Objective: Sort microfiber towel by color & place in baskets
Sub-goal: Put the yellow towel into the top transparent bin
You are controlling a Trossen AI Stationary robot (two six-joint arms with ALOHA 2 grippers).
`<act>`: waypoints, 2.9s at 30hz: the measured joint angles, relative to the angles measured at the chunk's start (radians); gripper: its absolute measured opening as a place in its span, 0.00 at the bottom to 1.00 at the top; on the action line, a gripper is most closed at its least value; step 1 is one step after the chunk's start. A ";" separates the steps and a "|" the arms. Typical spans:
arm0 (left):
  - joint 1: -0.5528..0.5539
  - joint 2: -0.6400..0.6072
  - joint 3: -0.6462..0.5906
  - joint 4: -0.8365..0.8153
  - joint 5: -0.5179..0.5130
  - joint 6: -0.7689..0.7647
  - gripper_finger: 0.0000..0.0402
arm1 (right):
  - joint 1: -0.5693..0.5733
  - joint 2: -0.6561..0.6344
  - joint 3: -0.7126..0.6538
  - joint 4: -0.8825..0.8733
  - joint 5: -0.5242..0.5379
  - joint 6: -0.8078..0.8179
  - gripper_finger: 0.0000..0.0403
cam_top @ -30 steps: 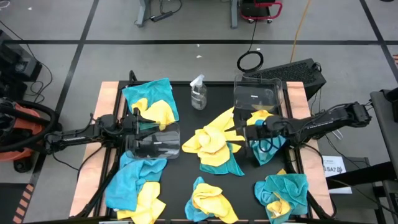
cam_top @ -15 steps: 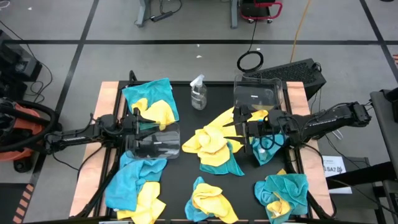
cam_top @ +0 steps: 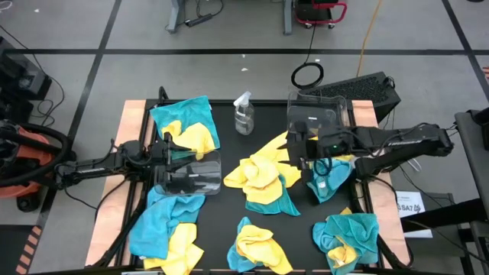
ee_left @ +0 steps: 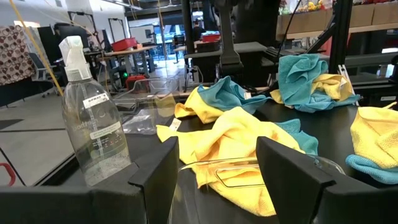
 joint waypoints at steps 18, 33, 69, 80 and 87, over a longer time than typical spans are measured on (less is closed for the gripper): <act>0.000 0.000 0.000 0.000 0.000 0.000 0.55 | 0.000 0.353 0.098 -0.378 -0.066 0.175 0.48; 0.000 0.000 0.000 0.000 0.000 0.000 0.55 | -0.025 0.543 0.098 -0.305 -0.015 0.270 0.48; 0.000 0.000 0.000 0.000 0.000 0.000 0.55 | -0.026 0.663 0.098 -0.051 -0.055 0.337 0.01; 0.000 0.002 0.000 0.003 -0.002 0.000 0.55 | -0.045 0.561 0.168 -0.027 -0.024 0.257 0.00; 0.000 0.003 0.000 0.004 -0.005 0.000 0.55 | -0.077 0.434 0.214 -0.051 0.088 0.181 0.00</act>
